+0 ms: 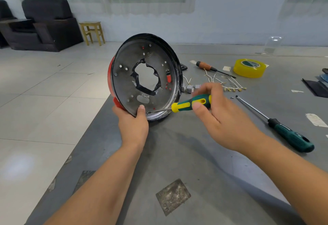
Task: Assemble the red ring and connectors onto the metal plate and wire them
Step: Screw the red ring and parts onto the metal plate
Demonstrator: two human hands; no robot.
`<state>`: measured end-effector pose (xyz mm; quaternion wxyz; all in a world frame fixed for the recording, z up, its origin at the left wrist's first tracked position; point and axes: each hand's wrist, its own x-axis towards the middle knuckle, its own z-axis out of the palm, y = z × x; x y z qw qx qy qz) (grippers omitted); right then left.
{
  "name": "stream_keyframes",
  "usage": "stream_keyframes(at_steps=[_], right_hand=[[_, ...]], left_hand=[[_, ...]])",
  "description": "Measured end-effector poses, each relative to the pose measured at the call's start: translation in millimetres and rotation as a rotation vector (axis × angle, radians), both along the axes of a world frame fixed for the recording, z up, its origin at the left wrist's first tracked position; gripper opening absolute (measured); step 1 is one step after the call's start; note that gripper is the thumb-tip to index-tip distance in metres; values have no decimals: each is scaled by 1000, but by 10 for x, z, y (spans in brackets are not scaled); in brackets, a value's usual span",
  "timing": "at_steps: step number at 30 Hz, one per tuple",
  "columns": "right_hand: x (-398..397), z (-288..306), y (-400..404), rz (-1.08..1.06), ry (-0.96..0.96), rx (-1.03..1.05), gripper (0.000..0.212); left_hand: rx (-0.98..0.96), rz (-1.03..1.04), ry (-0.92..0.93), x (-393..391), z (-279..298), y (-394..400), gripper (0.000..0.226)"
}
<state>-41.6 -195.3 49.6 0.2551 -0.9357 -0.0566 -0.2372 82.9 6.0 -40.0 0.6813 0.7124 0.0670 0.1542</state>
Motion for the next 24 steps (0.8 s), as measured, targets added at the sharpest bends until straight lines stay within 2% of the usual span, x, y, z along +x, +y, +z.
stream_keyframes(at_steps=[3, 4, 6, 7, 9, 10, 13, 15, 17, 18, 19, 20, 22, 23, 24], right_hand=[[-8, 61, -61, 282, 47, 103, 41], [-10, 59, -46, 310, 47, 117, 37], [-4, 37, 42, 179, -2, 125, 33], [2, 51, 87, 47, -37, 89, 45], [11, 88, 104, -217, -67, -185, 65], [14, 107, 79, -237, -55, -250, 65], [-8, 241, -36, 89, 115, -27, 38], [-17, 309, -101, 268, 158, 14, 44], [9, 335, -84, 310, 114, -10, 36], [27, 339, -33, 278, 80, -15, 28], [47, 365, 21, 209, 55, -9, 29], [60, 405, 79, 104, 23, -47, 42], [96, 460, 136, -125, -56, -305, 64], [112, 492, 145, -134, -48, -355, 63], [134, 528, 132, -55, 4, -308, 52]], left_hand=[[7, -9, 6, -8, 4, -1, 56], [1, -13, 10, -8, 5, -3, 56], [-15, -21, 19, 0, 6, 2, 58], [-22, -28, 23, 0, 11, 6, 58], [-51, -42, 25, 5, 16, 7, 56], [-73, -45, 25, 10, 19, 5, 59], [-93, -63, 29, -1, 41, -4, 63], [-83, -84, 28, -12, 50, -8, 56], [-88, -98, 24, -26, 70, -5, 54], [-100, -104, 24, -33, 81, -5, 54], [-114, -111, 26, -42, 92, -4, 55], [-127, -119, 25, -47, 102, -2, 56], [-158, -122, 27, -53, 125, 1, 60], [-178, -118, 31, -51, 132, 4, 61], [-194, -116, 32, -46, 135, 9, 62]])
